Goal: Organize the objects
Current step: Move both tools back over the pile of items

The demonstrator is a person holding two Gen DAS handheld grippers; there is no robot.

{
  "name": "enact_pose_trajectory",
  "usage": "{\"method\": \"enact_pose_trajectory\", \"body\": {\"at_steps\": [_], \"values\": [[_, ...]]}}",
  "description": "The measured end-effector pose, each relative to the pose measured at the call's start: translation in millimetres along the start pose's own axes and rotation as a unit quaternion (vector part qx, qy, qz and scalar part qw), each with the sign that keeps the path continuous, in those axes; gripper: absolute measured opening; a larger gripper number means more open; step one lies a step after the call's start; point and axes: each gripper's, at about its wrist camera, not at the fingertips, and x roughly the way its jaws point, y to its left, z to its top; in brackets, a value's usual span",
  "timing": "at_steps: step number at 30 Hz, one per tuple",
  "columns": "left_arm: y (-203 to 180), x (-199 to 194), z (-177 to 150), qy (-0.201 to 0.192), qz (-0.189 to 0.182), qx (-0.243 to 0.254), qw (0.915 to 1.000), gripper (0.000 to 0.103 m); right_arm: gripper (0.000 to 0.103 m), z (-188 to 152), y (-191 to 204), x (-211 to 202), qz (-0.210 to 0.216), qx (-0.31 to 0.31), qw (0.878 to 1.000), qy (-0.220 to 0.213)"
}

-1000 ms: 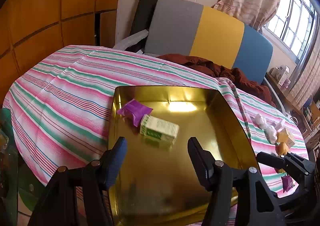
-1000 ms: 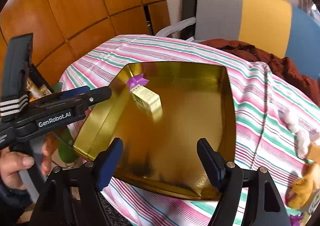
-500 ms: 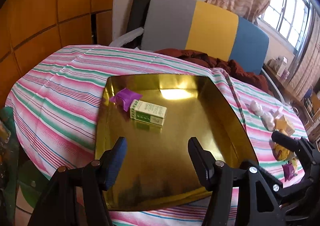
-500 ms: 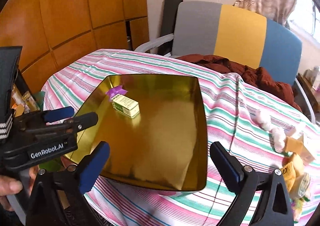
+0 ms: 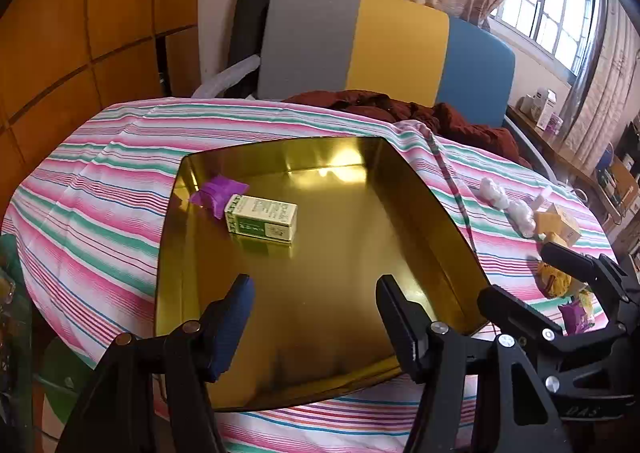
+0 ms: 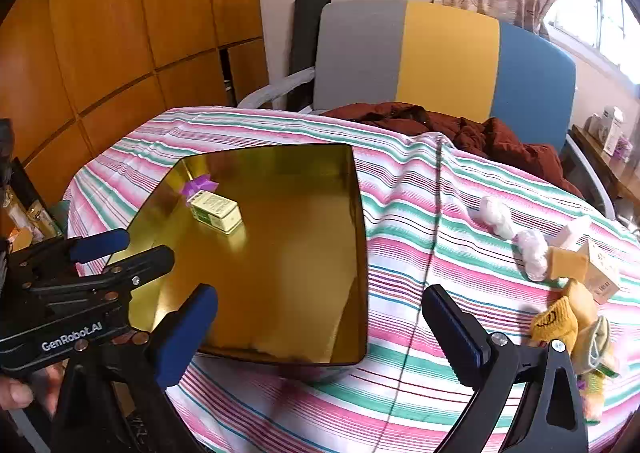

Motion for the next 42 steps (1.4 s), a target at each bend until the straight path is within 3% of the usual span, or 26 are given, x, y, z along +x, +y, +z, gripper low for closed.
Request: {"method": "enact_pose_trajectory", "body": {"at_steps": [14, 25, 35, 42], "values": [[-25, 0, -6, -0.001, -0.042, 0.039, 0.9984, 0.064, 0.103, -10, -23, -1, -0.021, 0.021, 1.000, 0.006], [-73, -2, 3, -0.006, -0.099, 0.090, 0.9909, 0.064, 0.103, -26, -98, -29, -0.088, 0.093, 0.992, 0.001], [-136, 5, -3, 0.024, -0.163, 0.173, 0.9710, 0.064, 0.103, -52, -180, -57, -0.149, 0.171, 0.974, 0.013], [-184, 18, -6, 0.041, -0.203, 0.219, 0.9537, 0.064, 0.103, -68, -252, -88, -0.202, 0.260, 0.944, 0.017]]}}
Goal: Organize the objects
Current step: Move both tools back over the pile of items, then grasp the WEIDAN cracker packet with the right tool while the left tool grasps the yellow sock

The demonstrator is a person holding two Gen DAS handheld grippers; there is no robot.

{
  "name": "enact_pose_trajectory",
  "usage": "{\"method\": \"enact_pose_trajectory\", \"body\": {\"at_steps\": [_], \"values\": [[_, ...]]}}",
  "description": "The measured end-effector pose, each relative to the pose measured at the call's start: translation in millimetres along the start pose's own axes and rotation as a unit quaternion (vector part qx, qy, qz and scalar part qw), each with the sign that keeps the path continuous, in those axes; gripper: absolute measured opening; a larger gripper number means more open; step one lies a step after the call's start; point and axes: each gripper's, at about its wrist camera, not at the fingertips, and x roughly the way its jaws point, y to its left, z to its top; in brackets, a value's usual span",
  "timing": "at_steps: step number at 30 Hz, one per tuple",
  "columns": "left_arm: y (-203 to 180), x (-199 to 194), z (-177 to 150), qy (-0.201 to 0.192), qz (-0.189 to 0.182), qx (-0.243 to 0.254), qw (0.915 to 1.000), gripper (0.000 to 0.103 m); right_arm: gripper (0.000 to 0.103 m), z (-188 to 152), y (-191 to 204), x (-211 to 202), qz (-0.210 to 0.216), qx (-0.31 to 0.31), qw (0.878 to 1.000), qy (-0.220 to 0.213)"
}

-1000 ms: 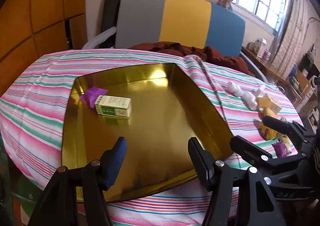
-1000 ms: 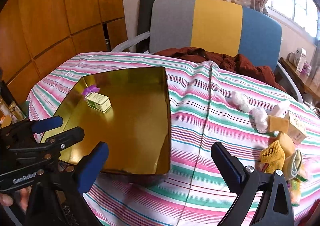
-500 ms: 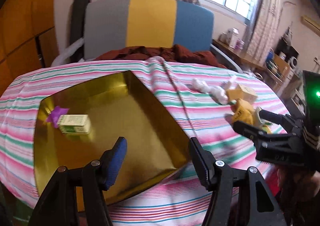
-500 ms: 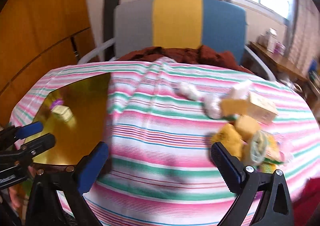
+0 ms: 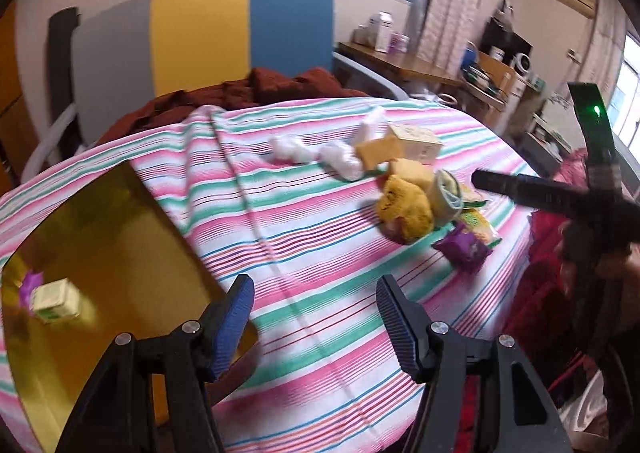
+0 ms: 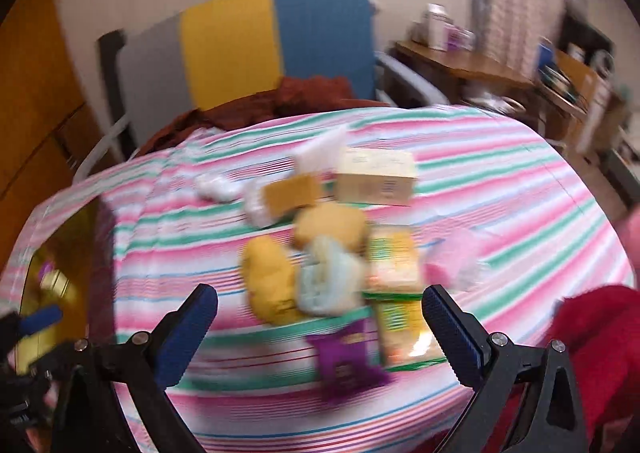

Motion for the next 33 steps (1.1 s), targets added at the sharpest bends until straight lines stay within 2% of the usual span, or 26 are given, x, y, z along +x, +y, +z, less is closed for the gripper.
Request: {"method": "enact_pose_trajectory", "body": {"at_steps": [5, 10, 11, 16, 18, 22, 27, 33], "values": [[-22, 26, 14, 0.008, -0.031, 0.023, 0.9992, 0.064, 0.103, 16, -47, 11, -0.017, 0.071, 0.997, 0.021], [-32, 59, 29, 0.030, -0.065, 0.002, 0.9975, 0.064, 0.101, 25, -69, 30, -0.018, 0.100, 0.994, 0.043], [-33, 66, 31, 0.032, -0.073, -0.004, 0.9968, 0.064, 0.097, 28, -72, 35, -0.013, 0.102, 0.993, 0.050], [-40, 100, 40, 0.061, -0.108, -0.031, 0.9918, 0.066, 0.076, 39, -69, 57, -0.010, 0.082, 0.994, 0.076], [-42, 111, 44, 0.067, -0.111, -0.041, 0.9907, 0.068, 0.072, 43, -63, 69, -0.012, 0.063, 0.994, 0.091], [-38, 129, 50, 0.075, -0.124, -0.076, 0.9865, 0.068, 0.071, 46, -51, 98, -0.023, 0.023, 0.991, 0.130], [-42, 143, 60, 0.071, -0.132, -0.085, 0.9850, 0.068, 0.070, 48, -41, 123, -0.037, -0.021, 0.986, 0.161], [-49, 167, 64, 0.082, -0.139, -0.091, 0.9827, 0.068, 0.070, 50, -40, 137, -0.013, -0.036, 0.983, 0.179]]}}
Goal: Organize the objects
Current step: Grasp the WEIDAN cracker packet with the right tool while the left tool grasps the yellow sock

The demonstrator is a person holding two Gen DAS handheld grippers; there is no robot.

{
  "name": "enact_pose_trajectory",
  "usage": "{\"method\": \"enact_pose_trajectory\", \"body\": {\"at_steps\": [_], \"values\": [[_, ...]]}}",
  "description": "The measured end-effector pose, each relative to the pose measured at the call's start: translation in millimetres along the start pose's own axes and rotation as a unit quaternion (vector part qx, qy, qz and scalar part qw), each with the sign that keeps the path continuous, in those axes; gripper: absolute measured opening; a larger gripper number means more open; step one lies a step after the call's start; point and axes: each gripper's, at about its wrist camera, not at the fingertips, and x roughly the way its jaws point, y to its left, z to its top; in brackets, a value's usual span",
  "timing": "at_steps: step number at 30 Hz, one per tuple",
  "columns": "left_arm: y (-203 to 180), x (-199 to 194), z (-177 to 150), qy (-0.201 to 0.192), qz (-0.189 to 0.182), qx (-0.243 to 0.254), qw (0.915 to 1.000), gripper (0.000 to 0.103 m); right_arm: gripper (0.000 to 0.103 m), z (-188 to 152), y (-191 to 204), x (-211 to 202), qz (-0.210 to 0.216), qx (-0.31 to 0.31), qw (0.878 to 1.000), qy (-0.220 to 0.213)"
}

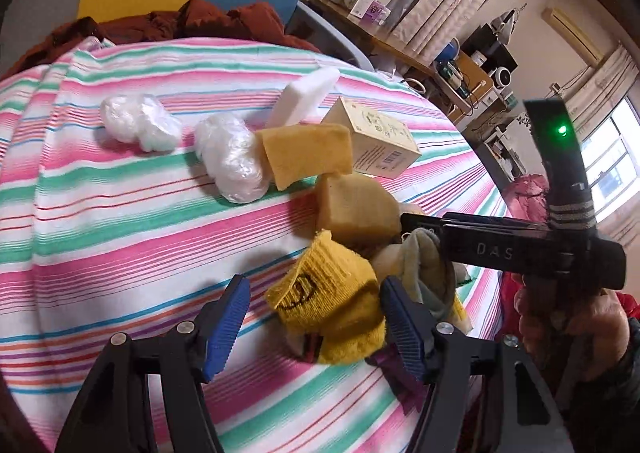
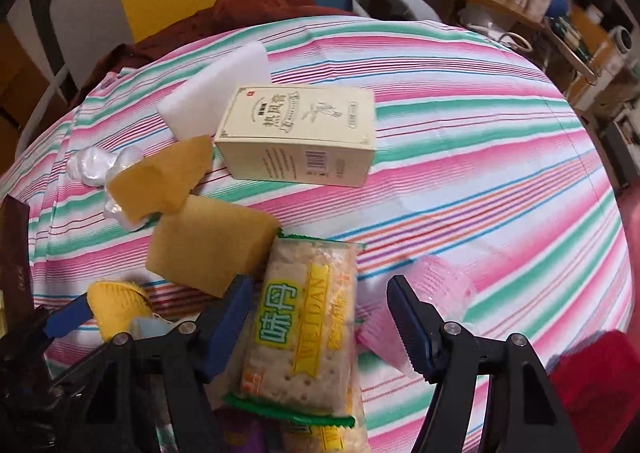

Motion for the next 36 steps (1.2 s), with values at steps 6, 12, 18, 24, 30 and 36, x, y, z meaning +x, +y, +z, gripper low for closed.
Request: {"method": "enact_pose_trajectory", "body": {"at_steps": [6, 12, 18, 24, 30, 36], "values": [[1, 14, -6, 0.004, -0.008, 0.011, 0.9999, 0.068, 0.064, -4, -19, 10, 0.057, 0.043, 0.997, 0.021], [3, 13, -5, 0.006, -0.007, 0.020, 0.9998, 0.070, 0.052, -8, -23, 13, 0.080, 0.050, 0.995, 0.025], [4, 9, -8, 0.003, -0.006, 0.023, 0.9997, 0.052, 0.047, -9, -27, 5, 0.074, 0.050, 0.996, 0.008], [-1, -9, -19, -0.004, 0.002, 0.040, 0.9992, 0.044, 0.047, -20, -35, -19, 0.053, 0.057, 0.996, -0.030], [2, -35, -34, -0.011, 0.017, 0.043, 0.9989, 0.044, 0.047, -24, -31, -58, 0.055, 0.063, 0.991, -0.101], [4, -84, -48, -0.056, 0.032, 0.047, 0.9968, 0.044, 0.047, -29, 5, -100, 0.083, 0.031, 0.984, -0.153]]}}
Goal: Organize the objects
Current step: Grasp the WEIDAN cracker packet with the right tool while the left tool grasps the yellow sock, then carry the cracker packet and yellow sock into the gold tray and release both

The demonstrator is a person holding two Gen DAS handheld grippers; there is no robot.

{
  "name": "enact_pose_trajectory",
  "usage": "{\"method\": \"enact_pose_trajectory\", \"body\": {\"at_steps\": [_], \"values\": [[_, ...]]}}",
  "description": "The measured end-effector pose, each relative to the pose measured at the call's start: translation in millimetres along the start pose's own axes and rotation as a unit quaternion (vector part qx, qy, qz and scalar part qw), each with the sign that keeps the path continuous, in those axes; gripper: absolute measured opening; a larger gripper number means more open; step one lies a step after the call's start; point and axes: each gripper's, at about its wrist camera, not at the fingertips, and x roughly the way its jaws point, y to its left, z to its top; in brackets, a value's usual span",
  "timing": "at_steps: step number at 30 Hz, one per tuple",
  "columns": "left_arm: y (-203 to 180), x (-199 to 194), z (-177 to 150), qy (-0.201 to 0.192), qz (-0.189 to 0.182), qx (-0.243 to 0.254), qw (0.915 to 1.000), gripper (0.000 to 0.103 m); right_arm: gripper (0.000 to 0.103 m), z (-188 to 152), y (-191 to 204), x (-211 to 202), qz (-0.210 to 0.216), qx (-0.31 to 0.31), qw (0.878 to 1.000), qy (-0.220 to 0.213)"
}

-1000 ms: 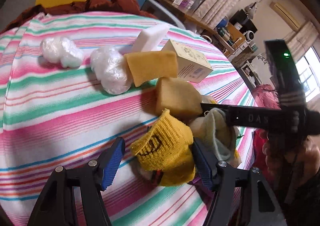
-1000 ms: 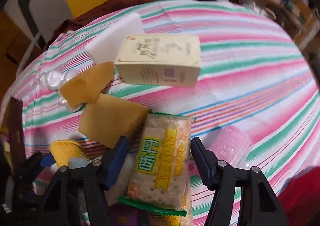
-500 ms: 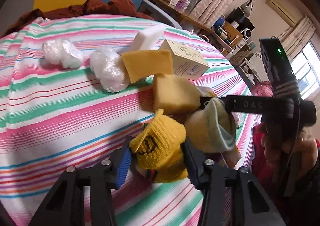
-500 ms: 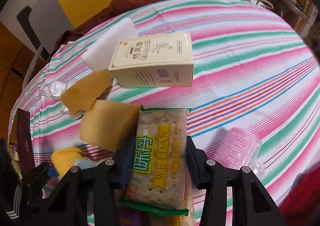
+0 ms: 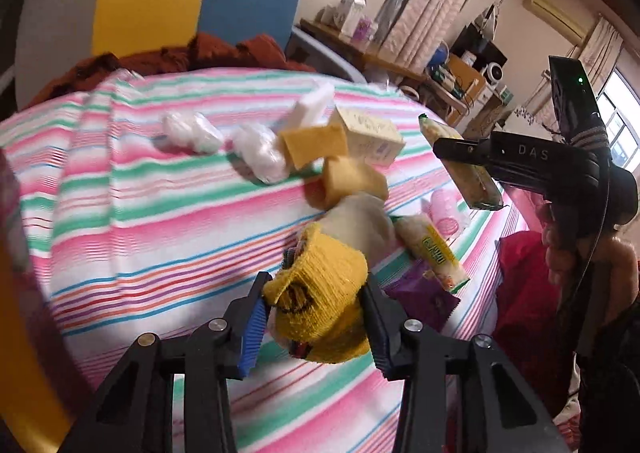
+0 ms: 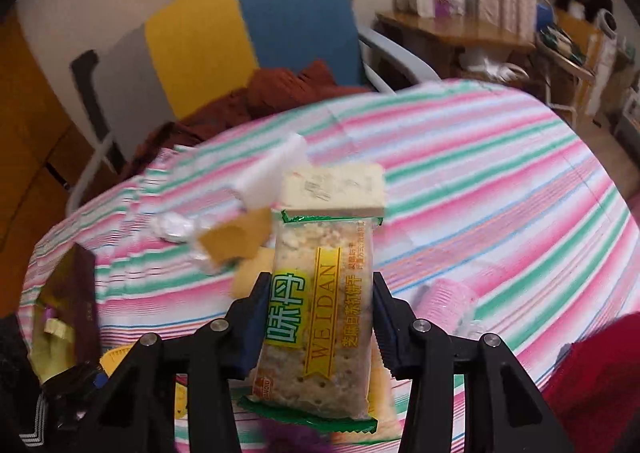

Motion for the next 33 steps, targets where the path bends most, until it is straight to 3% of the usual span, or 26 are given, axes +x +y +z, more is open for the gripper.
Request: {"method": "enact_pose_trajectory", "body": {"at_steps": [6, 13, 19, 22, 25, 33], "values": [[28, -57, -5, -0.051, 0.029, -0.029, 0.9978, 0.044, 0.047, -3, 78, -13, 0.072, -0.057, 0.996, -0.015], [81, -121, -33, -0.095, 0.097, -0.082, 0.9873, 0.044, 0.047, -31, 188, -1, 0.165, -0.138, 0.976, 0.023], [138, -171, -69, -0.116, 0.175, -0.148, 0.9664, 0.045, 0.047, -68, 274, 15, 0.219, -0.203, 0.952, 0.068], [163, -191, -86, -0.122, 0.225, -0.176, 0.9506, 0.051, 0.050, -87, 309, 27, 0.246, -0.214, 0.940, 0.096], [186, -206, -105, -0.119, 0.261, -0.208, 0.9351, 0.057, 0.064, -101, 329, 35, 0.271, -0.217, 0.930, 0.119], [206, -224, -132, -0.126, 0.290, -0.247, 0.9161, 0.059, 0.071, -126, 346, 34, 0.255, -0.252, 0.925, 0.129]]}}
